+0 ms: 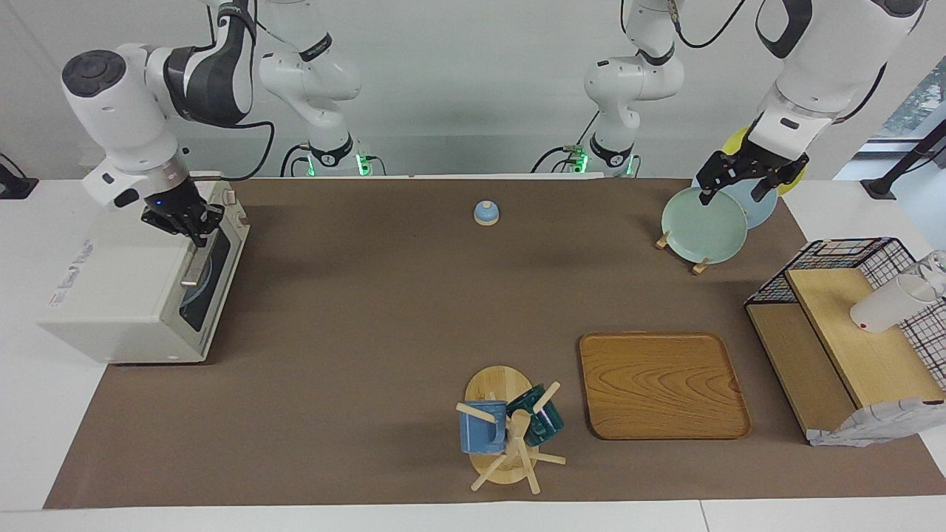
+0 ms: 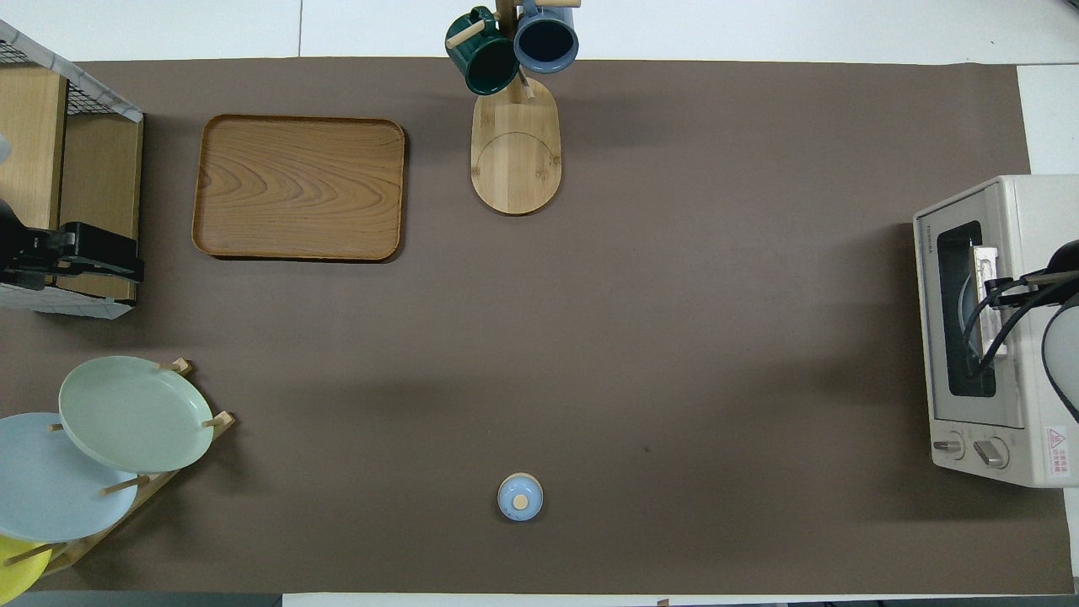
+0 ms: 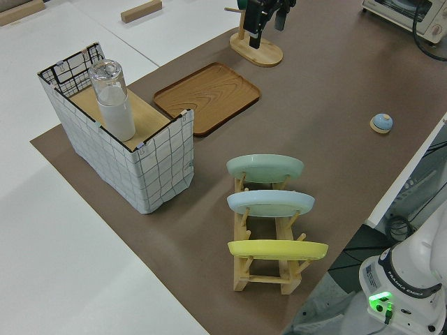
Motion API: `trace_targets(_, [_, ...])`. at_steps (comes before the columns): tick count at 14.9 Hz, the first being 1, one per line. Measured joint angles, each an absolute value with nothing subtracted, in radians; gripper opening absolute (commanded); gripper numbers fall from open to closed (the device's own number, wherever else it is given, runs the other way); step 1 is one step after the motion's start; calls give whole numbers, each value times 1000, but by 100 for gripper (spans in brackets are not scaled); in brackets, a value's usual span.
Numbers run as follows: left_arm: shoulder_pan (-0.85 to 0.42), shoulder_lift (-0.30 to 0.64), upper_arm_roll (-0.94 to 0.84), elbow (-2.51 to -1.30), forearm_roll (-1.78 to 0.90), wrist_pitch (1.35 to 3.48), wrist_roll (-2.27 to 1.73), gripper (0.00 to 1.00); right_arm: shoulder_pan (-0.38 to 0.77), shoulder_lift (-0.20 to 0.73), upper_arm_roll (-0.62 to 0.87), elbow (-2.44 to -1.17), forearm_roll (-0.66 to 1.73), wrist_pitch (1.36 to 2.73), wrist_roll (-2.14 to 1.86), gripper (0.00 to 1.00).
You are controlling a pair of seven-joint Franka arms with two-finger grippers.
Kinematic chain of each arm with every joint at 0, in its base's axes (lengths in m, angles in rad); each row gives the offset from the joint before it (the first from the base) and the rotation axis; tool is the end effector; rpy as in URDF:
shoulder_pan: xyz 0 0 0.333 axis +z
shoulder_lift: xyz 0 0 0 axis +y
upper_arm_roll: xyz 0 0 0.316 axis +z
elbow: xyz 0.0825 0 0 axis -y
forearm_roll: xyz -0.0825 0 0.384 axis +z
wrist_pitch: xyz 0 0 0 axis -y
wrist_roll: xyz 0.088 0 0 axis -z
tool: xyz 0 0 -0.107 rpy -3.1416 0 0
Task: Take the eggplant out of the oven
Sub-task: 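Reach the right gripper into the open toaster oven toward the plate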
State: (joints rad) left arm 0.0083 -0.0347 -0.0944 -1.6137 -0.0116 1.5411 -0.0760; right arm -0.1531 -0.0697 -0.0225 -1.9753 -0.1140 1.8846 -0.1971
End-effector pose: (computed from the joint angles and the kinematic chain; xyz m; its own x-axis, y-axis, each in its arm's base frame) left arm 0.5379 -0.0486 0.6207 0.9992 -0.0102 -0.0386 -0.0100 -0.9999 0.0054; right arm 0.5262 -0.1022 0.4973 0.9975 0.0557 -0.0431 0.0598 -0.9933 0.0994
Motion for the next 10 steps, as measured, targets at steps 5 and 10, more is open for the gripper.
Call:
trace_targets(5, [8,-35,-94,-1614,-12,1541,-76,100,-155,-67,-22,-1997,-114,1903,-181,0])
trace_targets(10, [8,-35,-94,-1614,-12,1541,-76,100,-171,-66,-23,-2035,-114,1946,-180,0])
